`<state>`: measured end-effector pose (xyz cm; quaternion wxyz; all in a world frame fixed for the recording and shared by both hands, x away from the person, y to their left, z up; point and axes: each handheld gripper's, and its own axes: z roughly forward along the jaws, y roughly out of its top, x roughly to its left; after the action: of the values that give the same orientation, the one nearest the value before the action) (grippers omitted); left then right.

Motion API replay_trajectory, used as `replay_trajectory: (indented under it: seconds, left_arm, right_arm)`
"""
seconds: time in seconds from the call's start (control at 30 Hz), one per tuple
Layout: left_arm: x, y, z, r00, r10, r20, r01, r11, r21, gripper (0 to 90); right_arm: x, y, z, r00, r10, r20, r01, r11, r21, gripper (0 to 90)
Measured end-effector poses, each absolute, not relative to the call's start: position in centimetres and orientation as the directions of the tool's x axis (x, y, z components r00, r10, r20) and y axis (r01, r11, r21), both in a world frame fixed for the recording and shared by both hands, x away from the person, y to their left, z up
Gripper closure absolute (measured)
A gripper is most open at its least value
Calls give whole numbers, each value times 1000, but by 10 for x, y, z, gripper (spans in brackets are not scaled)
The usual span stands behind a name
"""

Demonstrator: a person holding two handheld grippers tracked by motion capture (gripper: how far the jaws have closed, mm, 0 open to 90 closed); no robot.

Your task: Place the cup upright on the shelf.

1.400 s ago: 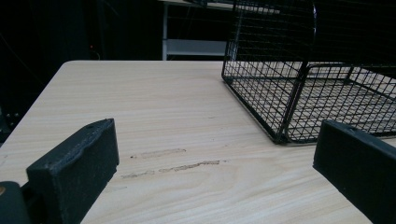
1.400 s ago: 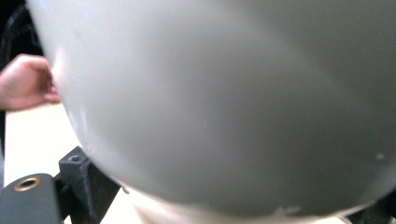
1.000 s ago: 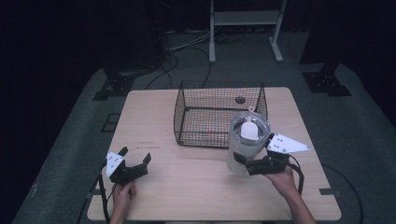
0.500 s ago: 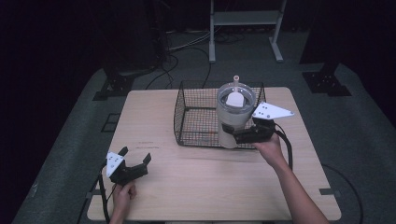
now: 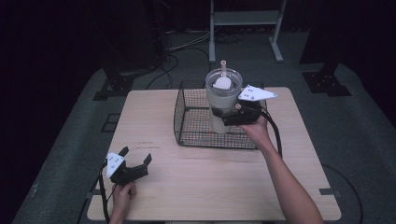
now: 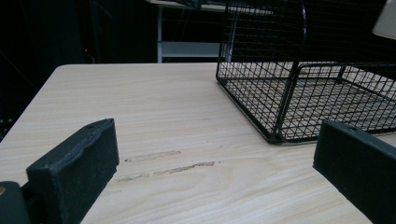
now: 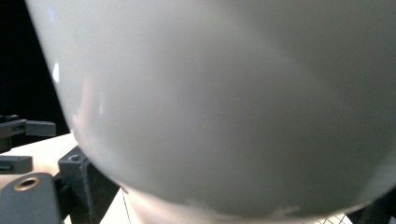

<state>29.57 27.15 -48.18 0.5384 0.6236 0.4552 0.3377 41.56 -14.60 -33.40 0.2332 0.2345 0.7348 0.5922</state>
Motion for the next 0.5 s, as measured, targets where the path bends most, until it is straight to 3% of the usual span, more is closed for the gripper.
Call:
replay_trajectory:
  seconds: [0.5]
  left_arm:
    - [294, 273, -482, 375, 924, -70, 195, -4, 981, 0]
  right_arm:
    - [464, -121, -344, -786, 618, -33, 133, 220, 966, 87]
